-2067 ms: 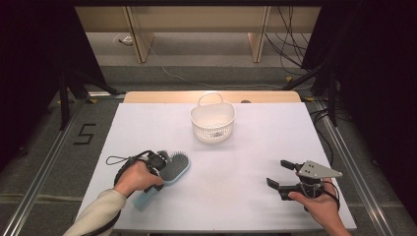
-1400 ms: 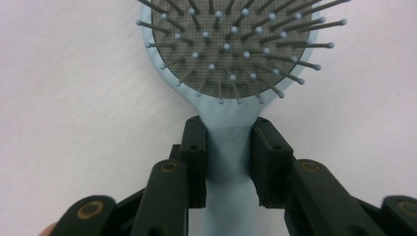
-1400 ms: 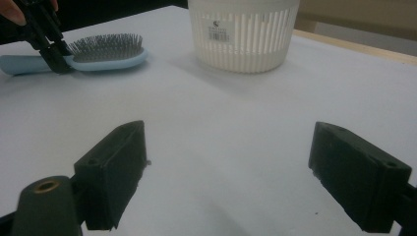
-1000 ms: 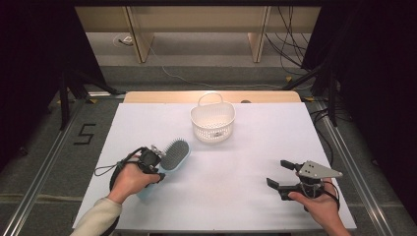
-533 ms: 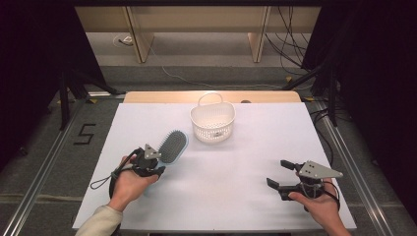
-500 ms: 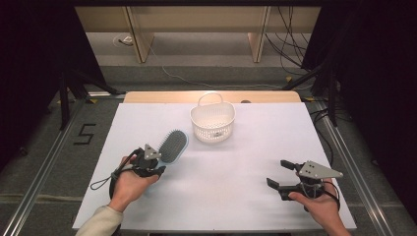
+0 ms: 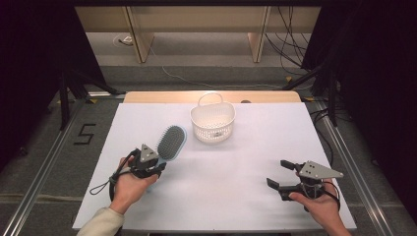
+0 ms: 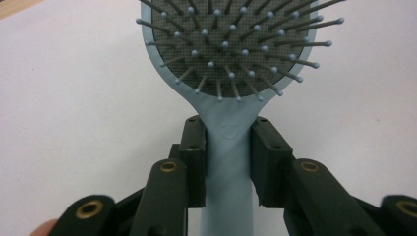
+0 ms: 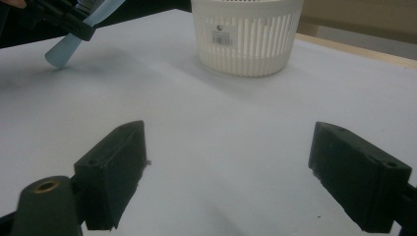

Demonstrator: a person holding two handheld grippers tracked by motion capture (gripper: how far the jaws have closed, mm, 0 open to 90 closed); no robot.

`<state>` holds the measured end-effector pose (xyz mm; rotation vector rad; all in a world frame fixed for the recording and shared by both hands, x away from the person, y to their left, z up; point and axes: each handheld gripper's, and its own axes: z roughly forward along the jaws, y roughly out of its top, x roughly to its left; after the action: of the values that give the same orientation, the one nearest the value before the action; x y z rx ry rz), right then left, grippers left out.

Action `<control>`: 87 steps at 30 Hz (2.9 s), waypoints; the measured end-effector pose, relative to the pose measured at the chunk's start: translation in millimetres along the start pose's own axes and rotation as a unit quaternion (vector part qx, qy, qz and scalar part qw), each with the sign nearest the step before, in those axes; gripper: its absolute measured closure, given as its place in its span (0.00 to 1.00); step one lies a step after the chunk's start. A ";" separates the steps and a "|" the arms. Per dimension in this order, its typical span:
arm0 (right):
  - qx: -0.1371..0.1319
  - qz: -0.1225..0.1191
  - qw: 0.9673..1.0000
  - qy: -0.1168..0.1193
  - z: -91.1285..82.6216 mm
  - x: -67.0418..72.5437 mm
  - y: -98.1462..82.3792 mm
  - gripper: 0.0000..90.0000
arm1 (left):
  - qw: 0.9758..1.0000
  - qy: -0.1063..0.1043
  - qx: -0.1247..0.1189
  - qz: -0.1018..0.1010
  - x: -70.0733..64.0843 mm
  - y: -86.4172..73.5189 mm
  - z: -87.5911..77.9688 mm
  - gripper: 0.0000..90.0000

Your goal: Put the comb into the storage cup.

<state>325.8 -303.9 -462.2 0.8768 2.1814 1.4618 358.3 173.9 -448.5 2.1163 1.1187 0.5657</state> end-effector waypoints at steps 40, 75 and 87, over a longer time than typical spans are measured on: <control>-0.001 0.001 1.000 0.002 -0.2 0.8 0.1 0.17 | 0.991 -0.006 -0.124 -0.049 8.8 2.7 -10.7 0.77; -0.002 0.002 1.000 0.002 0.2 1.2 0.0 0.17 | 0.983 -0.009 -0.180 -0.044 8.6 9.2 -18.7 0.77; -0.002 0.002 1.000 0.002 0.3 1.2 0.1 0.17 | 0.980 -0.008 -0.194 -0.047 9.1 10.2 -19.8 0.77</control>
<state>325.2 -302.9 -462.2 0.8786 2.1802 1.4722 356.1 184.4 -427.0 1.7215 1.0012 0.6610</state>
